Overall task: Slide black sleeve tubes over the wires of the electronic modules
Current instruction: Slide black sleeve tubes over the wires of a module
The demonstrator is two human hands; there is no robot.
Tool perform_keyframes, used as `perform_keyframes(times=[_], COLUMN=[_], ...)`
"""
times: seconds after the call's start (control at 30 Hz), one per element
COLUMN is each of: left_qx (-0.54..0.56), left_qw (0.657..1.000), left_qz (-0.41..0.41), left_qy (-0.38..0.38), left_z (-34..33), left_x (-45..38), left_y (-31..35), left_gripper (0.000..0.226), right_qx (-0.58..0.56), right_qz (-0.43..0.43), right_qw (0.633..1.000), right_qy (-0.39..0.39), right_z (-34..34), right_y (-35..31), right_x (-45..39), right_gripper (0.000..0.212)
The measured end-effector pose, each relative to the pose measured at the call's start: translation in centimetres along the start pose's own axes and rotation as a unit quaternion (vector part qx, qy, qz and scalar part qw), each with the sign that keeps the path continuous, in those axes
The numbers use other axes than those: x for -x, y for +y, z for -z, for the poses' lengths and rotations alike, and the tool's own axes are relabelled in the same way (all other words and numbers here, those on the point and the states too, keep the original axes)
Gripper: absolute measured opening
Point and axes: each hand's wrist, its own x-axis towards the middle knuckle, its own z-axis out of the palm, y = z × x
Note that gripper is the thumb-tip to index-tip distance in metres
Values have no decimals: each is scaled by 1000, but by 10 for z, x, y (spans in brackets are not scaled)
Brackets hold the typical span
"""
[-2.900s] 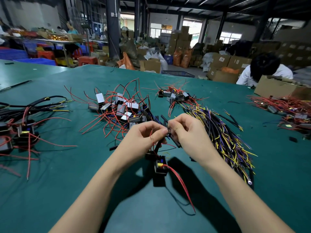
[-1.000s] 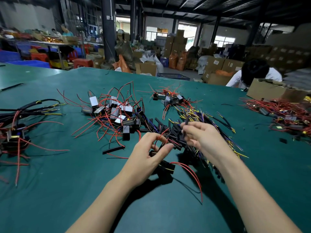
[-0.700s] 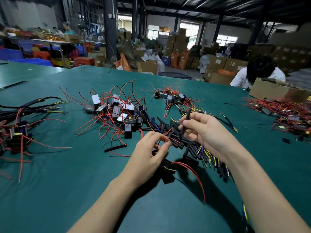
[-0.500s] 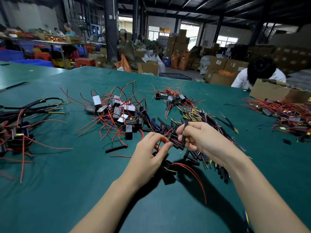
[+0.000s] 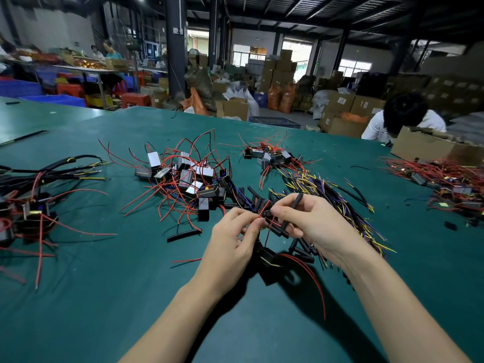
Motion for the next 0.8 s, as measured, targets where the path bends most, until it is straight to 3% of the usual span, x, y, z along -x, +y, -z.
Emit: perform_keyframes(times=[0.27,0.43,0.57,0.7,0.8], left_qx=[-11,-45,-48,-37,-18], left_qw=[1000,998,998,998,999], left_qz=[-5,-37,-44,-44,-32], left_qy=[11,11,1,7,8], left_z=[-1,-2,-3,-3,-3], left_x=[0,1,1,1,1], left_y=[-1,-1,0,1,3], left_gripper=[15,16,17,19,27], right_qx=[4,98,150,-40,-181], right_qz=[-8,59,62,-22,-89], right_qw=[1000,992,985,999,979], right_qy=[-7,45,59,10,-44], right_z=[1,-1,1,3,4], right_y=[-3,-8,-10,-8,-3], right_x=[1,2,2,2,0], right_gripper=[8,12,17,17,8])
